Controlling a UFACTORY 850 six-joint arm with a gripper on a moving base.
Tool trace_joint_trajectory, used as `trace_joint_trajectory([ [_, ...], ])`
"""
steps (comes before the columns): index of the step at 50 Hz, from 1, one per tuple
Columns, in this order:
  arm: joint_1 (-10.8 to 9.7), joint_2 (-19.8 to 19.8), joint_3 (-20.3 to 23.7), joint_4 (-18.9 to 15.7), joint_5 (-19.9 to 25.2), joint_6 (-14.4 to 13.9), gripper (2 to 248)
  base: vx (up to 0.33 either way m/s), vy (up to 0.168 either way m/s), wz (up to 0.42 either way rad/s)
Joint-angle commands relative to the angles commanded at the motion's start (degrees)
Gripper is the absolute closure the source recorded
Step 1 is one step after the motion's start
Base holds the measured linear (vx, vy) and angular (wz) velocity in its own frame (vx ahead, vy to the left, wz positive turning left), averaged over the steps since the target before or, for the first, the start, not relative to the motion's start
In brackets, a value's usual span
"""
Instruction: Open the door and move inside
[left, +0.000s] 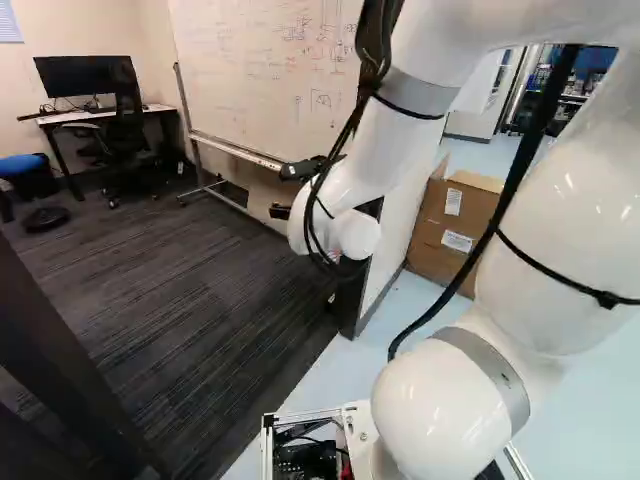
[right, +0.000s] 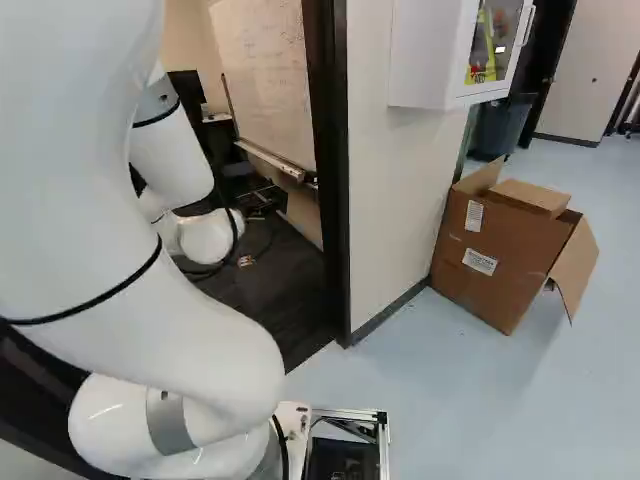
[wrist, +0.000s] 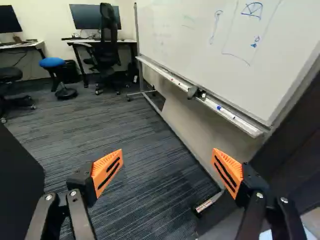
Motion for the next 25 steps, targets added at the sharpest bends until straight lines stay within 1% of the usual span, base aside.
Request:
trace_joint_trajectory([
  [5, -2.4, 1.8, 1.8, -0.8, -0.2, 0.6, 3, 0.000, 0.000, 0.000],
  [12, -5.2, 3.8, 3.9, -1.7, -0.5, 1.2, 3, 0.000, 0.000, 0.000],
  [25, -9.8, 7.0, 7.2, -3.2, -0.9, 2.2, 3, 0.000, 0.000, 0.000],
])
